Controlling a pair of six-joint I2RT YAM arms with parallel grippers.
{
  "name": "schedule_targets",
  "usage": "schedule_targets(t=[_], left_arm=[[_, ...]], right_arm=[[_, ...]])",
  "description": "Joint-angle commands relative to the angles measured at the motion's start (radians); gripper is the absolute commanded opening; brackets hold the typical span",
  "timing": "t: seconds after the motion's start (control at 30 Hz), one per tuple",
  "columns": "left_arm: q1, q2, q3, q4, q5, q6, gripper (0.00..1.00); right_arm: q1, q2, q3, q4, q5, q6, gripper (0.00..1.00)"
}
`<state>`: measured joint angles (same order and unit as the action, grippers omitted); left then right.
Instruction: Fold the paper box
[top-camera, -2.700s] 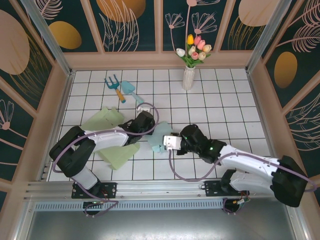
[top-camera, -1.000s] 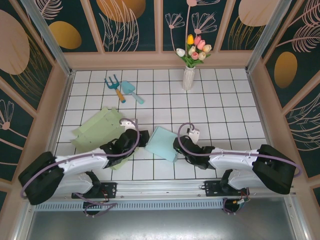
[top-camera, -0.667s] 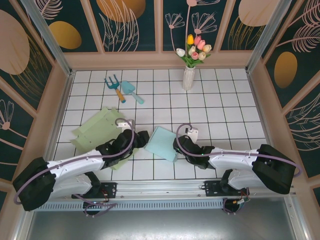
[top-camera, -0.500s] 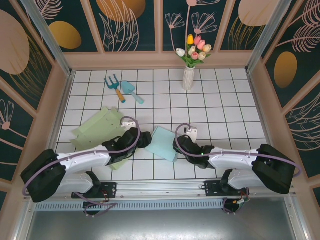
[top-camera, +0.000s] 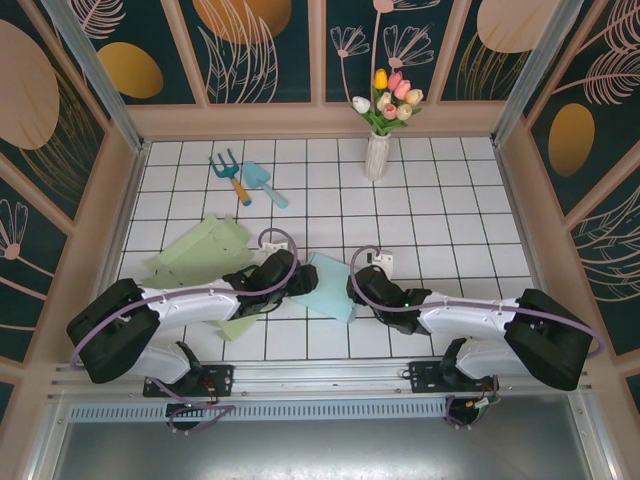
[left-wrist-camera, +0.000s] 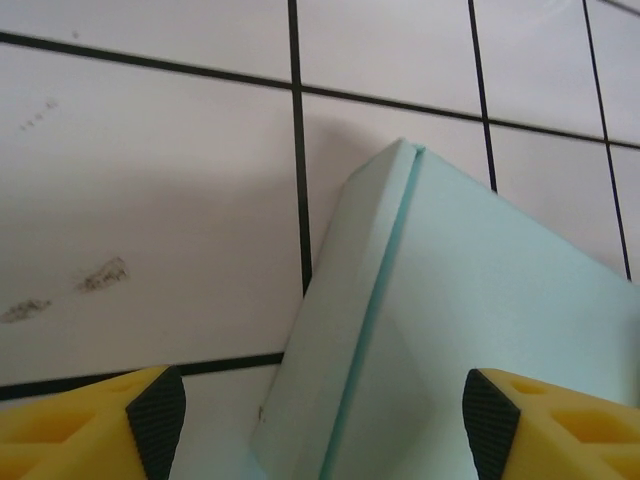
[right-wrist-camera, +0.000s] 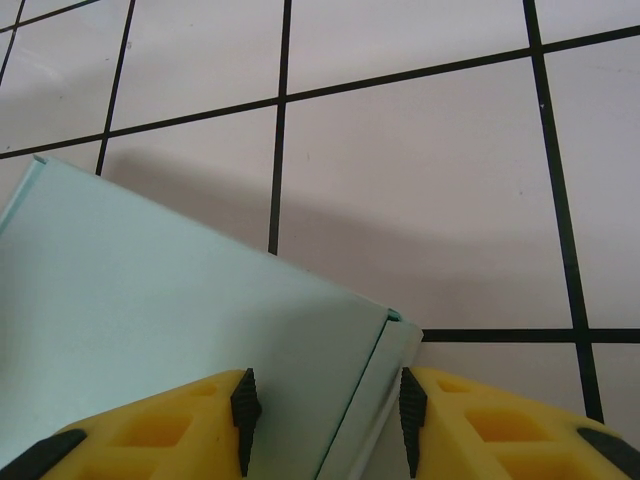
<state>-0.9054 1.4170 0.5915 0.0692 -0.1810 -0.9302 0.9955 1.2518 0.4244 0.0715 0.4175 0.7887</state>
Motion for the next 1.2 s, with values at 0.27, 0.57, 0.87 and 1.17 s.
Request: schedule_targets(t=[0.27, 0.57, 0.87, 1.17], left_arm=[[-0.039, -0.025, 0.01, -0.125, 0.05, -0.041, 0.66], [-0.04, -0.013, 0.052, -0.162, 0.026, -0.042, 0.7], [-0.041, -0.012, 0.096, -0.149, -0.009, -0.067, 0.8], [-0.04, 0.095, 0.151, -0.152, 0.018, -0.095, 0.8]], right_arm=[[-0.018, -0.013, -0.032, -0.022, -0.025, -0.015, 0.45], [-0.017, -0.019, -0.045, -0.023, -0.024, -0.012, 0.45], [-0.02, -0.045, -0.062, -0.026, -0.02, -0.017, 0.45], [-0.02, -0.051, -0.082, -0.009, -0.023, -0.018, 0.45]])
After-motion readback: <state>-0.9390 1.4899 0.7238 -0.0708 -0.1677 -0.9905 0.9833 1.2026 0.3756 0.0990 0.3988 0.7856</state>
